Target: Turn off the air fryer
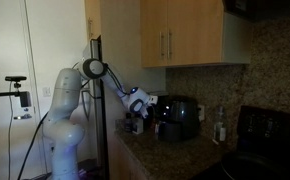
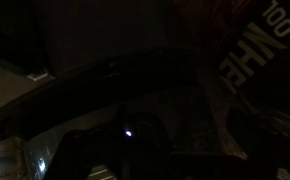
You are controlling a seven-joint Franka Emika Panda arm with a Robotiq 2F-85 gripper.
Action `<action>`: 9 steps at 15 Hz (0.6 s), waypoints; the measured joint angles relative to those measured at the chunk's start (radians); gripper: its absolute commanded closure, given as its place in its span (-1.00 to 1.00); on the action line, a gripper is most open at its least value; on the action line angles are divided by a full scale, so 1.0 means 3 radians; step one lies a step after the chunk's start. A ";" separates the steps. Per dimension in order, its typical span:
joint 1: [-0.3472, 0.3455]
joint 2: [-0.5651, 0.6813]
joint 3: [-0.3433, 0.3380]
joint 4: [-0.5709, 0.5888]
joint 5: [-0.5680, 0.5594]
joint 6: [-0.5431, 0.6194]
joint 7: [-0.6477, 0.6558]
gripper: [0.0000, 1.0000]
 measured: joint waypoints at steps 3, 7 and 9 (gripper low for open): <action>0.0001 -0.0001 0.0004 0.0002 -0.0004 0.0042 0.0009 -1.00; 0.0007 -0.0002 0.0012 0.0005 -0.0004 0.0191 0.0027 -1.00; 0.0039 0.0003 -0.0025 0.0015 0.0004 0.0178 0.0027 -1.00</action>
